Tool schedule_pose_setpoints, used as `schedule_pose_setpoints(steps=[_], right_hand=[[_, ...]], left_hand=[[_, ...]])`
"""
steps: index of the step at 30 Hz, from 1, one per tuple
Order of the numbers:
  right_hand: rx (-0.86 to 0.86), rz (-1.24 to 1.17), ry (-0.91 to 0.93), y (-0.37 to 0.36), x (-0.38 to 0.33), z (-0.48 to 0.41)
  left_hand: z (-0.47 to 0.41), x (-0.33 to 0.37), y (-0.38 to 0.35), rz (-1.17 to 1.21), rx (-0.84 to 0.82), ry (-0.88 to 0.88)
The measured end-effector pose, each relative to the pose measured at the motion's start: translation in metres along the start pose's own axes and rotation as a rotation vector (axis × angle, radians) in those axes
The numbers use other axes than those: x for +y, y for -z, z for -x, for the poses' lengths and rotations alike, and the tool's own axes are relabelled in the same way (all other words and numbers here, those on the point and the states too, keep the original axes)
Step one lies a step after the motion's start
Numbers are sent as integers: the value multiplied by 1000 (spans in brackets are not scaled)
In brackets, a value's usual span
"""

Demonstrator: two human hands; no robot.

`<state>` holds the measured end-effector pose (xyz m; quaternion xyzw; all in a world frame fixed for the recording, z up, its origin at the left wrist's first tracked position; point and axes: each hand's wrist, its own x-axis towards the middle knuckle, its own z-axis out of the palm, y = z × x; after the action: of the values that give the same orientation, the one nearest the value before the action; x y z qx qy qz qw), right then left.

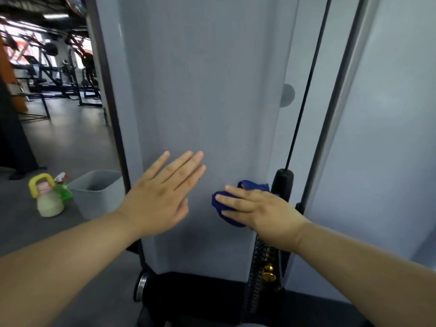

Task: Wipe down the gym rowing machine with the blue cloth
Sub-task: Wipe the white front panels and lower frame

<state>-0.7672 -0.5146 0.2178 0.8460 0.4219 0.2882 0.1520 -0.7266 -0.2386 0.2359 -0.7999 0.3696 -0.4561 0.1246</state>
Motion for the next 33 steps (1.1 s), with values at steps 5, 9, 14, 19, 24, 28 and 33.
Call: schedule_pose_setpoints(steps=[5, 9, 14, 19, 24, 28, 33], right_hand=[[308, -67, -343, 47, 19, 36], [649, 52, -651, 99, 49, 75], [646, 50, -838, 90, 54, 117], [673, -276, -929, 78, 42, 142], [603, 13, -742, 70, 47, 164], [707, -112, -956, 73, 54, 180], [649, -87, -939, 74, 61, 190]], left_hand=[[-32, 35, 5, 75, 69, -76], [-81, 68, 16, 212, 165, -74], [-135, 116, 20, 381, 263, -197], [-179, 147, 9, 369, 348, -321], [-208, 154, 3, 312, 519, -408], [-223, 169, 8, 302, 494, -508], [-233, 175, 14, 201, 426, -621]])
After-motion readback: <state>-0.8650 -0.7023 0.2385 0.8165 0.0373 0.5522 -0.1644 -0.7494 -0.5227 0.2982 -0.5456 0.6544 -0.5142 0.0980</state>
